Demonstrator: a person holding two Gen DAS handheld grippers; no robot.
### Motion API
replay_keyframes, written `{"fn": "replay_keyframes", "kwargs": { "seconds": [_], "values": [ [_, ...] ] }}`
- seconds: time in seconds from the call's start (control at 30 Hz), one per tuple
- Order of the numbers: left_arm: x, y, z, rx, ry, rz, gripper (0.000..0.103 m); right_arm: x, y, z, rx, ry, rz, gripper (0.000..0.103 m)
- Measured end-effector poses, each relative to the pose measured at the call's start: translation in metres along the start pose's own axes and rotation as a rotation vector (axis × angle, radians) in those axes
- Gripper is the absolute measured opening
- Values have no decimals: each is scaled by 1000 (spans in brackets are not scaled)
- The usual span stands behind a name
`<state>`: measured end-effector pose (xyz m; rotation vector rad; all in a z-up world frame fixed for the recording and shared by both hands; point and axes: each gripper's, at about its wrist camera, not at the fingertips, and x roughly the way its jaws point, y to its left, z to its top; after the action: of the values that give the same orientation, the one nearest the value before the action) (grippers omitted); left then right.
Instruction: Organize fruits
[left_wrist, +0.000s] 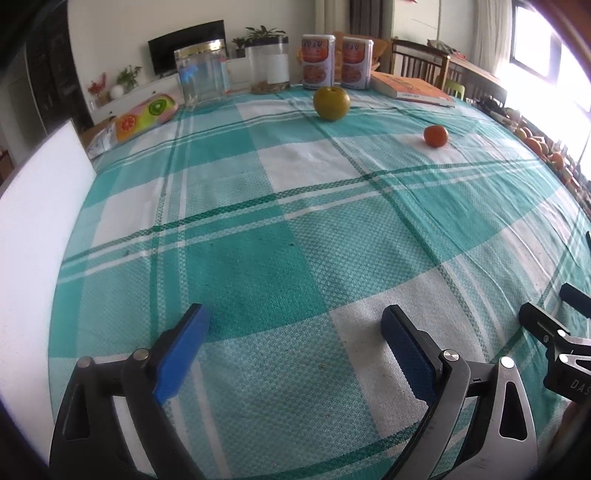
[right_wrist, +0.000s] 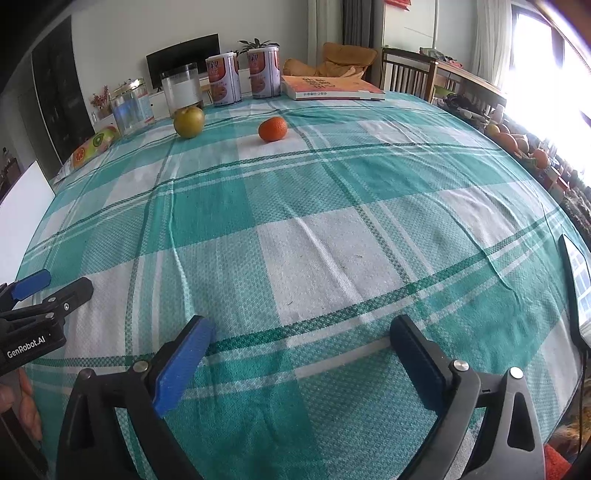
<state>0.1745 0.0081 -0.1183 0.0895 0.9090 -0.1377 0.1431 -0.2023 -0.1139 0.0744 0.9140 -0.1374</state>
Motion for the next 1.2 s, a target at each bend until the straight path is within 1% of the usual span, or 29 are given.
{"fn": "replay_keyframes", "kwargs": {
  "seconds": [0.17,0.23,0.3,0.33,0.37,0.43,0.5,0.57,0.6,0.63,0.67,0.7,0.73,0.83,0.87,0.9,0.93,0.97,1.1,1.2],
  "values": [
    [0,0,0,0,0,0,96,-1,-2,-1,7,-2,15,100],
    [0,0,0,-1,0,0,96,-6,-8,-2,51,-11,30,100],
    [0,0,0,0,0,-1,97,-7,-18,2,133,-5,71,100],
    [0,0,0,0,0,-1,97,-6,-21,9,165,-3,96,100],
    [0,0,0,0,0,0,97,-2,-21,21,167,-3,115,100],
    [0,0,0,1,0,1,97,10,-16,53,130,0,130,99],
    [0,0,0,0,0,0,97,26,-12,89,87,-32,114,99],
    [0,0,0,0,0,0,97,47,-6,122,39,-64,72,98],
    [0,0,0,0,0,1,97,60,-4,136,23,-64,75,94],
    [1,0,0,1,0,1,97,72,-1,149,12,-54,96,89],
    [1,0,0,1,0,1,97,84,3,160,0,-37,114,77],
    [1,0,0,1,0,1,97,95,7,168,-15,-20,125,75],
    [1,1,0,0,0,0,97,105,13,175,-31,-5,132,74],
    [1,1,0,1,0,1,97,125,22,185,-57,2,120,74],
    [1,0,0,1,0,1,97,129,22,186,-50,3,116,72],
    [1,0,0,1,0,1,97,131,20,186,-45,-3,114,56],
    [1,1,0,1,0,1,97,130,20,186,-52,-23,100,42],
    [1,0,0,1,0,1,97,129,18,184,-52,-27,99,32],
    [1,1,0,1,0,1,97,111,5,170,-11,-28,147,32],
    [1,0,0,1,0,1,97,79,-6,149,10,-35,182,32]
  ]
}}
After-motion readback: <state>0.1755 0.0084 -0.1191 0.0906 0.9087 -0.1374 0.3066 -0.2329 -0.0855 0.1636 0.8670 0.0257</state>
